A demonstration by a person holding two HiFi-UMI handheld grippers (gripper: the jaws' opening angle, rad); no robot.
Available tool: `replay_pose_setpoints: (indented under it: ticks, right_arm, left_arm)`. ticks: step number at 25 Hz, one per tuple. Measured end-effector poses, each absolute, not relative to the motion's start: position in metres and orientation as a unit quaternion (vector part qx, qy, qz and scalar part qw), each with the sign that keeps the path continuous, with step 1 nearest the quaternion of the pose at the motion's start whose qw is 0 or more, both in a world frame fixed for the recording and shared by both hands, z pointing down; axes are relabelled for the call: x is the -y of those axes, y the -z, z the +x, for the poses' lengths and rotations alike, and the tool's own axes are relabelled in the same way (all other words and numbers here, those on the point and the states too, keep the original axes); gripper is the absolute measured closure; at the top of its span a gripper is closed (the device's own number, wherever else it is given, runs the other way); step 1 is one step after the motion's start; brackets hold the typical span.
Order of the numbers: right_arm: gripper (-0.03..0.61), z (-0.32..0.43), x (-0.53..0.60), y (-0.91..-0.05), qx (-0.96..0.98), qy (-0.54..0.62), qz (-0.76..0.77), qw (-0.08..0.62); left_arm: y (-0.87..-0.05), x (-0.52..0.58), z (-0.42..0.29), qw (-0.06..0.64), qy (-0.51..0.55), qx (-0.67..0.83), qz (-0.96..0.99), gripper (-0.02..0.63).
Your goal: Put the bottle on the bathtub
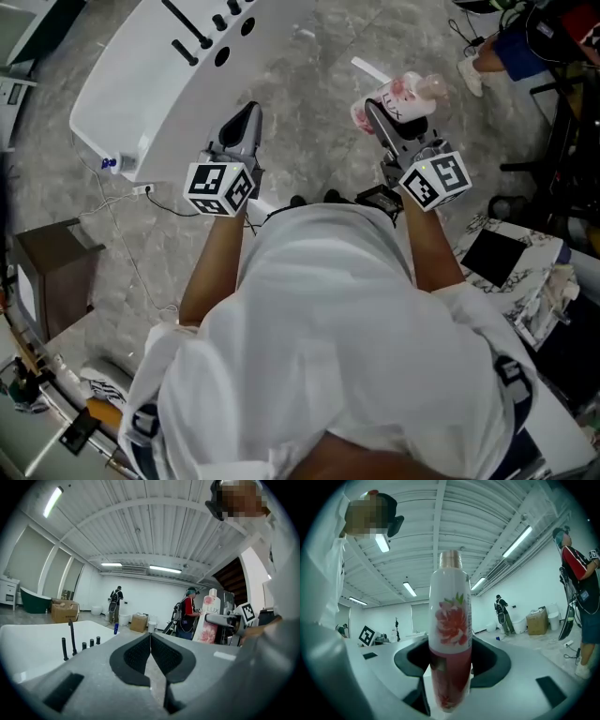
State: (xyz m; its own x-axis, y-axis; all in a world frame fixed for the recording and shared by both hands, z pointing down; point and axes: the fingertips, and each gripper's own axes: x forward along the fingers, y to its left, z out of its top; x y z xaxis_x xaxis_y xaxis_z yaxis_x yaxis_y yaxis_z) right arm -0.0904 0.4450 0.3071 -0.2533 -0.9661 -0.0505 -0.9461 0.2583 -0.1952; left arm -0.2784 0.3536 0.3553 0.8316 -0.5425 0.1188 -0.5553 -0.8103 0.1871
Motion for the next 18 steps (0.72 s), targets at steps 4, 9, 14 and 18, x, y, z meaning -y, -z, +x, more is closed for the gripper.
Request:
replay_pose_setpoints:
  ticks: [4, 9, 14, 18]
  right_arm:
    - [0.347, -0.088, -0.445, -0.310, -0.796, 0.070, -0.594, 0.097]
    - [0.347, -0.082, -0.456, -0.315, -0.805, 0.073, -0.582, 0.088]
    - [0.347, -0.066, -0.450, -0.330, -0.819, 0.074, -0.562, 0.082]
    - [0.347, -0.059, -0.463, -0.336, -0.826, 0.081, -0.552, 0.080]
  left_arm:
    - [-0.355, -0.354, -0.278, 0.133, -0.014, 0.295, 0.946, 0.598]
    - [-0.359, -0.367, -0.267, 0.141, -0.019, 0.292, 0.946, 0.598]
    - [-0.370, -0.363, -0.239, 0.138, -0.033, 0.283, 0.949, 0.598]
    - [-0.381, -0.385, -0.220, 0.140, -0.052, 0.272, 0.951, 0.598]
